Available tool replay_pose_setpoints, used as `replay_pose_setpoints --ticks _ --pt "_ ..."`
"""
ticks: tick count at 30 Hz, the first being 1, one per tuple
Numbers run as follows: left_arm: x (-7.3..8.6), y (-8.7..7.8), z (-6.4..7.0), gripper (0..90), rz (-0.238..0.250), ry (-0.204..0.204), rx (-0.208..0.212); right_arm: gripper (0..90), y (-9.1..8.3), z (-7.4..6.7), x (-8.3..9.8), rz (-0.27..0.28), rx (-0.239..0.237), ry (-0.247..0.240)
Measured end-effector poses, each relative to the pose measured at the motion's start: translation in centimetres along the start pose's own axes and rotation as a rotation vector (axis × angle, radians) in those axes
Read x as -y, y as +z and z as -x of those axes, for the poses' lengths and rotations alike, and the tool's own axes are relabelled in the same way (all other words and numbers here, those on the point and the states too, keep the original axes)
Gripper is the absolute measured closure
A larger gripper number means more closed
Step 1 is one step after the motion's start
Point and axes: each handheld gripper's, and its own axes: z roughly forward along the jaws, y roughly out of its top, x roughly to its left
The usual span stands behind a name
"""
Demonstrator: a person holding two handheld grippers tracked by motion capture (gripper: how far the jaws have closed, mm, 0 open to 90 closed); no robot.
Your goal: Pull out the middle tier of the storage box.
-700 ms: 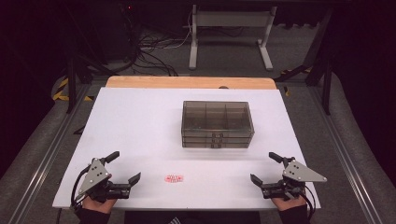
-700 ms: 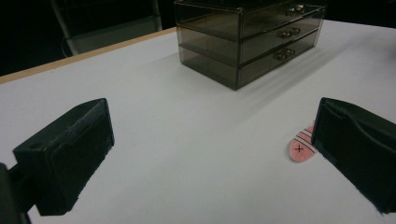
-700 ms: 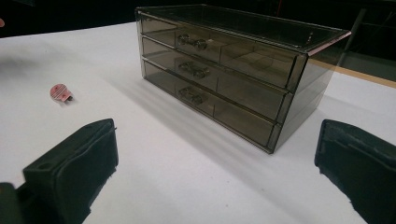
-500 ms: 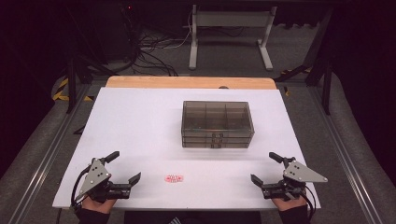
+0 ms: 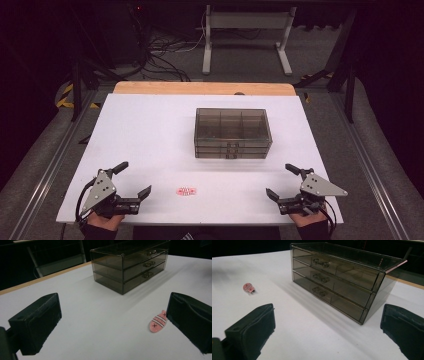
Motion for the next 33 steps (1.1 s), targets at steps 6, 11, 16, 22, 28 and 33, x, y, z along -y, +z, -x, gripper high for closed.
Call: replay_pose_setpoints --ticks 6,11,16,22,28,33 --pt "0.0 0.0 0.0 0.4 0.015 -0.006 0.033 0.8 0.2 -0.2 -0.2 -0.007 -0.005 -0.017" --pt "-0.1 0.2 0.2 1.0 0.002 0.015 0.043 2.1 0.4 -0.3 -0.5 -0.007 -0.022 -0.019" --pt "-0.1 0.3 0.2 2.3 -0.010 0.018 0.057 3.0 0.8 -0.5 -1.0 -0.012 -0.040 -0.026" --pt "-0.1 0.2 0.2 2.5 -0.010 0.019 0.056 4.9 1.3 -0.7 -1.5 -0.041 -0.061 -0.036" --pt "-0.1 0.2 0.1 2.7 -0.008 0.019 0.050 5.1 1.9 -1.1 -2.1 -0.046 -0.079 -0.048" --pt "-0.1 0.3 0.2 2.9 -0.016 0.020 0.050 5.1 2.5 -1.3 -2.6 -0.039 -0.097 -0.057"
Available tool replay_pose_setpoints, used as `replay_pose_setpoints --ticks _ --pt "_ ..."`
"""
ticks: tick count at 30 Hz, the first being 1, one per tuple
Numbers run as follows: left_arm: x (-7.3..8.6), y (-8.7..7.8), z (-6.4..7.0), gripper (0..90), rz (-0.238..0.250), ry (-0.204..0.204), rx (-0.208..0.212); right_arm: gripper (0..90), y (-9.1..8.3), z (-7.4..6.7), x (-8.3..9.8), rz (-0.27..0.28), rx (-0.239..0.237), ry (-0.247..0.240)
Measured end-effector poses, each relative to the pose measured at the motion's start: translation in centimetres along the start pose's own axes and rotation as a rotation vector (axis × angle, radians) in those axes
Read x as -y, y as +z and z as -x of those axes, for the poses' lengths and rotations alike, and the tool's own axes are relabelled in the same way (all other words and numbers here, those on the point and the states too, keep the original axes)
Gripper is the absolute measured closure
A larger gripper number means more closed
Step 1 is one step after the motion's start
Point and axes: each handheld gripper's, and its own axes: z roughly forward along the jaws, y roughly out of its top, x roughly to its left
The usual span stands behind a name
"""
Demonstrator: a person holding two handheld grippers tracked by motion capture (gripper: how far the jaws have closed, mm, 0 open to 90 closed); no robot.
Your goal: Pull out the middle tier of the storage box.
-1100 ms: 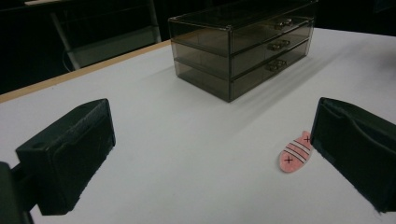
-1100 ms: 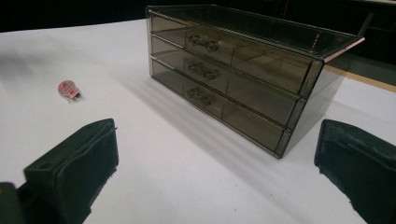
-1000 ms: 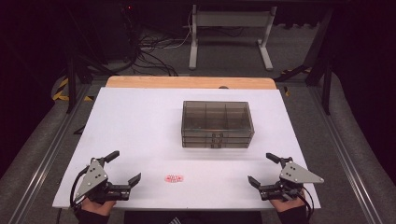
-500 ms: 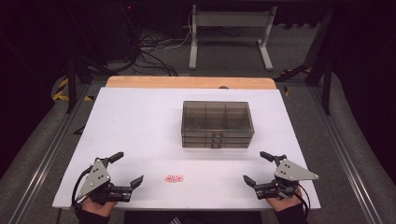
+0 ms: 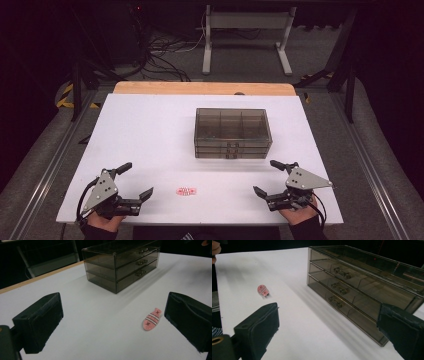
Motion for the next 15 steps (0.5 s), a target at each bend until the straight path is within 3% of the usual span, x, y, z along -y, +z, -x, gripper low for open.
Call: replay_pose_setpoints --ticks 4,7,15 --pt "0.0 0.0 0.0 3.0 0.001 -0.003 0.000 5.1 0.5 -0.2 -0.3 -0.007 -0.004 -0.015" --pt "0.0 0.0 -0.1 3.0 0.000 -0.001 0.000 5.1 1.2 -0.6 -0.9 -0.028 -0.007 -0.062" --pt "0.0 0.0 -0.1 3.2 -0.001 -0.004 0.001 5.1 2.3 -0.9 -1.4 -0.030 -0.034 -0.064"
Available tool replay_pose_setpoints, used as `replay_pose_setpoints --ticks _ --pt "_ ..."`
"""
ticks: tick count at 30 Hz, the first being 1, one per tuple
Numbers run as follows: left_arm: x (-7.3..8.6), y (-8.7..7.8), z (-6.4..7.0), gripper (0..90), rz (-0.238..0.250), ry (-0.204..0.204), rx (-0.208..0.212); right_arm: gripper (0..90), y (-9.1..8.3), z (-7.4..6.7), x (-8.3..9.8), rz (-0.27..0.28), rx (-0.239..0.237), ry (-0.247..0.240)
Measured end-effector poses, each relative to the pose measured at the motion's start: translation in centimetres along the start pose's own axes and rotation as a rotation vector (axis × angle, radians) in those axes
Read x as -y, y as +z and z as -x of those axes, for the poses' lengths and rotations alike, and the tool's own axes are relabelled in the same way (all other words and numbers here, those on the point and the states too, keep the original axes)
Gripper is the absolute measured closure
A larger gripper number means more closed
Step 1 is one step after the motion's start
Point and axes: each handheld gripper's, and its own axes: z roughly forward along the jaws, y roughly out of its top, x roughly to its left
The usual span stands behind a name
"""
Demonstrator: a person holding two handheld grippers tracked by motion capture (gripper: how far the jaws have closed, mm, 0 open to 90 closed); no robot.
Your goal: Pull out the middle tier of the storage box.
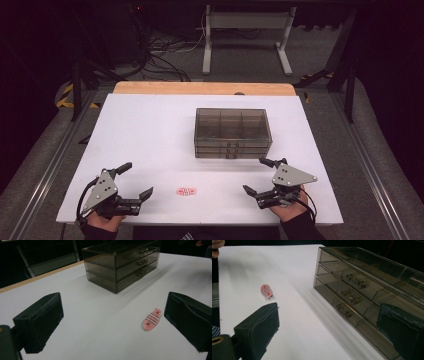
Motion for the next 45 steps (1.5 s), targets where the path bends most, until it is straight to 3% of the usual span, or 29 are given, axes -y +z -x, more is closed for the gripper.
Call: replay_pose_setpoints --ticks 5,14,18,22,26,34,36,37,45 --pt "0.0 0.0 0.0 3.2 -0.004 -0.004 0.002 4.3 0.8 -0.1 -0.3 0.000 0.003 -0.011" --pt "0.0 0.0 0.0 3.2 -0.008 -0.002 0.003 4.5 1.6 0.4 -0.5 0.009 -0.067 0.062" --pt "0.0 0.1 0.0 3.2 -0.006 -0.002 0.003 4.7 1.7 0.4 -0.5 0.011 -0.077 0.067" --pt "0.0 0.0 0.0 3.2 -0.003 0.004 -0.005 6.2 1.8 0.4 -0.7 -0.013 -0.068 0.038" --pt "0.0 0.0 0.0 3.2 -0.003 -0.002 -0.012 9.6 1.8 0.3 -1.3 -0.057 -0.051 -0.046" --pt "0.0 0.0 0.1 3.2 -0.011 0.008 -0.016 15.5 1.9 0.3 -1.6 -0.075 -0.041 -0.124" --pt "0.0 0.0 0.1 3.2 -0.012 0.008 -0.016 16.0 1.9 0.1 -1.7 -0.088 -0.027 -0.162" --pt "0.0 0.0 0.1 3.2 -0.012 0.006 -0.014 17.4 2.0 -0.1 -1.9 -0.103 -0.013 -0.205" --pt "0.0 0.0 0.1 3.3 -0.012 0.008 -0.016 19.8 2.0 -0.6 -2.5 -0.112 0.032 -0.298"
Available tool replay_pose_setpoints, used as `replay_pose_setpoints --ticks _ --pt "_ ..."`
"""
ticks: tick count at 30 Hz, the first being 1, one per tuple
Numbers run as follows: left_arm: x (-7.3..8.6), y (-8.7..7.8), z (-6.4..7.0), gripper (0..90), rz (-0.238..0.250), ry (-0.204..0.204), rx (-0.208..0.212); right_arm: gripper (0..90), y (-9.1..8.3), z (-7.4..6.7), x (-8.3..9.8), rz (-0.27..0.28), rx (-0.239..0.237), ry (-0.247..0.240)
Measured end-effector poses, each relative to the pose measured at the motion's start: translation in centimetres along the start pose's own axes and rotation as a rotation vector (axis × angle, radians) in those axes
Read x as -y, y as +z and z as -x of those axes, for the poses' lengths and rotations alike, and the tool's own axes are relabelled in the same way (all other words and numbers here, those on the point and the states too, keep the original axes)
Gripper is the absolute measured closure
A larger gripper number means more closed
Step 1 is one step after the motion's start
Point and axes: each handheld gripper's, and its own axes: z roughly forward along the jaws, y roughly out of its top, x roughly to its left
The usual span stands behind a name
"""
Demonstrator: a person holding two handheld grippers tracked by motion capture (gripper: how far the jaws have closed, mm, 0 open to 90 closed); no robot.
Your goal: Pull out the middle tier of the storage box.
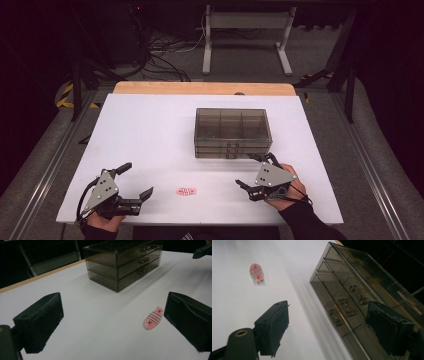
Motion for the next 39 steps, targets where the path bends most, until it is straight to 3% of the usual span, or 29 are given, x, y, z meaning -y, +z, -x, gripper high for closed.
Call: replay_pose_setpoints --ticks 1,12,18,20,25,35,39 --pt "0.0 0.0 0.0 3.3 0.002 -0.003 0.001 22.0 0.0 -0.2 -0.2 -0.011 0.027 -0.038" --pt "0.0 0.0 0.0 3.7 0.000 -0.001 0.006 28.6 -0.1 -1.3 -0.9 -0.040 0.151 -0.213" --pt "0.0 0.0 0.1 4.0 -0.002 -0.004 0.007 30.6 0.1 -1.8 -1.0 -0.063 0.191 -0.278" --pt "0.0 0.0 0.0 4.0 -0.001 -0.003 0.006 31.9 0.3 -2.1 -1.0 -0.081 0.218 -0.332" --pt "0.0 0.0 0.1 4.0 -0.001 -0.003 0.006 33.5 0.7 -2.5 -0.9 -0.086 0.250 -0.386" --pt "0.0 0.0 0.0 4.2 -0.004 -0.007 0.008 40.2 1.8 -3.6 -0.3 -0.117 0.331 -0.560" --pt "0.0 0.0 0.0 4.2 -0.001 -0.005 0.003 42.0 2.0 -3.9 -0.2 -0.121 0.346 -0.589"
